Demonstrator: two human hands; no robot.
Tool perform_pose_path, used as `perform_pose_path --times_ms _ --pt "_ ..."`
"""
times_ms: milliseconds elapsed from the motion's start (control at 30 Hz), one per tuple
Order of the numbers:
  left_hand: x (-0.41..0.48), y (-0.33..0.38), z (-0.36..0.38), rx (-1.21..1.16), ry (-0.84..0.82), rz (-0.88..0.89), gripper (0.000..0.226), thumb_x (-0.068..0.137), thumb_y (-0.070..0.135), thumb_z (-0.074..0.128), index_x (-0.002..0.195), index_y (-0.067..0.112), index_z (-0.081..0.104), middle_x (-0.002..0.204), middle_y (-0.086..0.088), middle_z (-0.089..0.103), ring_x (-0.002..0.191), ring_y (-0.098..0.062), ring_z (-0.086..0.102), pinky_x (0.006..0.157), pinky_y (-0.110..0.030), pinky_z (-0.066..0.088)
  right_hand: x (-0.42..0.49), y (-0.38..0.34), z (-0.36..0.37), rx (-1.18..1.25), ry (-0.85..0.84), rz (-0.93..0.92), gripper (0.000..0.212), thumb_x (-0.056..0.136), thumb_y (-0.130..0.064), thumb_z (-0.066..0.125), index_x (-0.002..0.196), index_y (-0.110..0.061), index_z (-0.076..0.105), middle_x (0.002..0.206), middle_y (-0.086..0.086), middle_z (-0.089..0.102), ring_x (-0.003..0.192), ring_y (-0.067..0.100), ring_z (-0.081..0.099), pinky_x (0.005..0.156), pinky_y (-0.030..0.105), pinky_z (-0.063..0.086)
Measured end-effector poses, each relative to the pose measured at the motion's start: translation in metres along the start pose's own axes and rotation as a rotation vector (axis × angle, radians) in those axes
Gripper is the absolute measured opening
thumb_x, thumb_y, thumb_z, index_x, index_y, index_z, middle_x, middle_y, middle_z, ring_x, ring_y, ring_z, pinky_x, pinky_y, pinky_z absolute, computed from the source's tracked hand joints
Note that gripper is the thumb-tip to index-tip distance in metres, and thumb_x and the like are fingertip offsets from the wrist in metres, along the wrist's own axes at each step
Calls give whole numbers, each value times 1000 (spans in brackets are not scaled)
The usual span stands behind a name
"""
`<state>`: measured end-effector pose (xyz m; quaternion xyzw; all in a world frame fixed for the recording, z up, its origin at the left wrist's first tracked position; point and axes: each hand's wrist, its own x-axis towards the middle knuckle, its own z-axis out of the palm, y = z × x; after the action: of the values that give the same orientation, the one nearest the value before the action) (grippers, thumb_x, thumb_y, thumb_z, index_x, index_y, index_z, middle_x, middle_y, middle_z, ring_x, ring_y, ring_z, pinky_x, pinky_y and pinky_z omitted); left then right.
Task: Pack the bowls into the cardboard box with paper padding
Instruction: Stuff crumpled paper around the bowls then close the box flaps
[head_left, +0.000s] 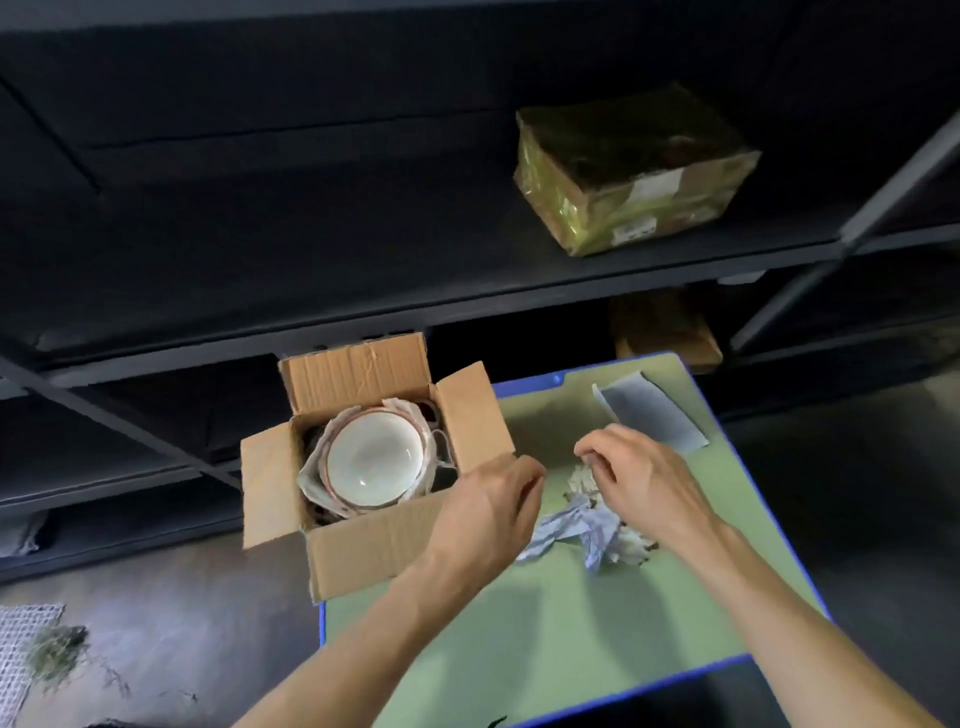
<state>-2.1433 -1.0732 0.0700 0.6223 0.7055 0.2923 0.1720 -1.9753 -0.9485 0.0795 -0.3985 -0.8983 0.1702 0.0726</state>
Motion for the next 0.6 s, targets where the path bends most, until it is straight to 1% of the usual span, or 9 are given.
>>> perform_pose_path --times_ms 100,167,267,333,433,500,533,567,600 --pt "-11 8 31 61 -172 -6 22 99 30 42 94 18 59 88 1 58 76 -24 57 68 -41 47 -17 26 7 -15 -84 82 20 96 -20 54 109 -27 68 103 -7 64 95 19 63 72 34 49" --pt "-18 9 46 99 -252 -76 24 99 32 41 105 19 60 102 -1 58 84 -26 61 73 -40 48 -26 36 14 -4 -110 87 21 96 -19 54 110 -25 68 106 -6 65 98 20 62 76 35 49" --pt "-13 8 59 145 -278 -230 30 100 27 42 125 15 53 119 -6 54 99 -29 61 85 -38 47 -27 39 25 13 -145 52 22 92 -12 59 108 -21 70 105 -3 67 99 23 61 80 36 51" --pt "-4 6 67 206 -258 -306 37 98 19 44 135 10 43 121 -13 54 104 -31 60 87 -37 46 -19 40 36 20 -153 -2 24 86 -7 64 106 -16 72 102 3 69 98 28 61 82 37 51" --pt "11 2 71 233 -316 -417 56 98 8 45 149 0 24 130 -26 54 113 -40 57 92 -40 46 2 30 51 -62 -196 -98 33 86 -7 61 118 -12 68 106 6 67 100 29 57 85 38 48" --pt "18 1 72 257 -393 -464 55 100 1 39 151 -4 20 141 -39 41 120 -42 55 93 -40 48 18 21 61 -103 -240 -150 41 85 -5 57 126 -12 63 109 6 63 103 27 54 86 36 45" --pt "19 1 73 346 -430 -436 49 100 -2 35 148 -11 24 144 -46 30 122 -43 55 92 -38 50 25 16 66 -110 -261 -166 45 83 -3 56 127 -12 61 110 6 62 104 27 54 85 35 44" --pt "18 5 68 483 -551 -385 45 101 -3 33 143 -17 30 144 -50 23 124 -43 54 91 -37 51 32 11 71 -116 -285 -178 47 82 -2 56 127 -13 59 109 6 61 103 27 54 83 34 44" --pt "14 4 66 657 -635 -315 42 101 -1 33 139 -18 36 143 -52 21 126 -45 51 93 -38 51 38 7 77 -135 -310 -192 46 83 -3 57 127 -15 58 108 5 59 102 27 54 80 33 43"
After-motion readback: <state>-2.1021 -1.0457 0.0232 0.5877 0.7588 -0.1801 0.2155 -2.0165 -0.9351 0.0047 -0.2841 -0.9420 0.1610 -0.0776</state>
